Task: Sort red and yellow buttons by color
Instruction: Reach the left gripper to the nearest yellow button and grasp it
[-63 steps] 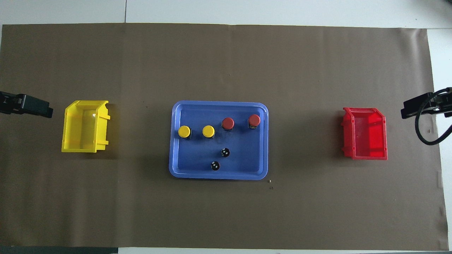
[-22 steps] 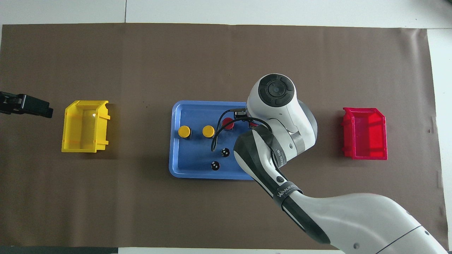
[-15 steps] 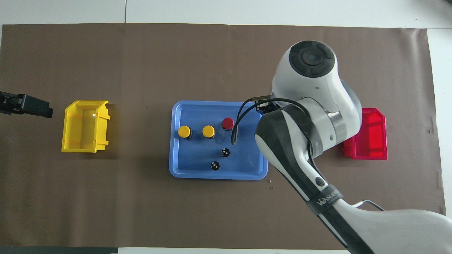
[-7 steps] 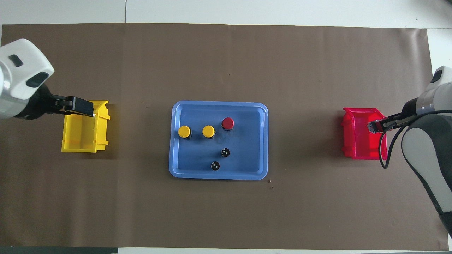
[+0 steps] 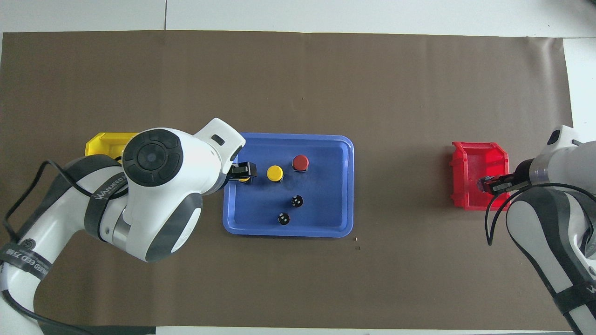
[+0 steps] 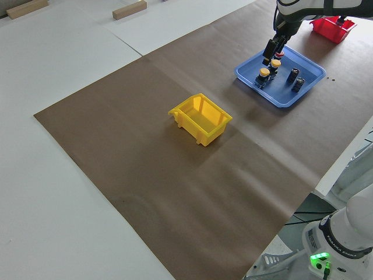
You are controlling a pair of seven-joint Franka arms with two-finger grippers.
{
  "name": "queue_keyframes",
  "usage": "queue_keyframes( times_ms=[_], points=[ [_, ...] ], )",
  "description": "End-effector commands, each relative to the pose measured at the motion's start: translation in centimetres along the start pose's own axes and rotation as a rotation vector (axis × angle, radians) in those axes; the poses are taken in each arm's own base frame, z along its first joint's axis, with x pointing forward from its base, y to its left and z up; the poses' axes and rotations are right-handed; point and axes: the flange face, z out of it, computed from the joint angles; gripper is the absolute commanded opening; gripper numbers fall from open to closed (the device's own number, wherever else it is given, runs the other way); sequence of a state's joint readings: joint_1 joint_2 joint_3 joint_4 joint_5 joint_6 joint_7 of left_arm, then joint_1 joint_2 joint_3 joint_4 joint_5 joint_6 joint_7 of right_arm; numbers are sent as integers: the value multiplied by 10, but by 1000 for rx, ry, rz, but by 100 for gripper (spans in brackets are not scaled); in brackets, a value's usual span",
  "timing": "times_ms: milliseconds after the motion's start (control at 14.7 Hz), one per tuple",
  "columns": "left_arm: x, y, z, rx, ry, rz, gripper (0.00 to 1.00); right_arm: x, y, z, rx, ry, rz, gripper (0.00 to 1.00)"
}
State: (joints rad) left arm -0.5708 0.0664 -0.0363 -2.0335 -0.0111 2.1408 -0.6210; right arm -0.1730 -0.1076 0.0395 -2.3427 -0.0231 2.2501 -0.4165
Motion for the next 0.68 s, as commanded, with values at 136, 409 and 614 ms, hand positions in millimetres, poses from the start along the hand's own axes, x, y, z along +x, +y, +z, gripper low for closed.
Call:
queue_keyframes(
  times_ms=[136, 409, 614],
  points=[
    [0, 9, 52, -17, 11, -24, 77, -17, 1, 34, -4, 23, 11, 15],
    [4, 7, 57, -21, 17, -32, 62, -13, -9, 35, -6, 30, 40, 15],
    [8, 4, 57, -25, 22, -42, 10, -11, -13, 36, -3, 24, 29, 32]
  ],
)
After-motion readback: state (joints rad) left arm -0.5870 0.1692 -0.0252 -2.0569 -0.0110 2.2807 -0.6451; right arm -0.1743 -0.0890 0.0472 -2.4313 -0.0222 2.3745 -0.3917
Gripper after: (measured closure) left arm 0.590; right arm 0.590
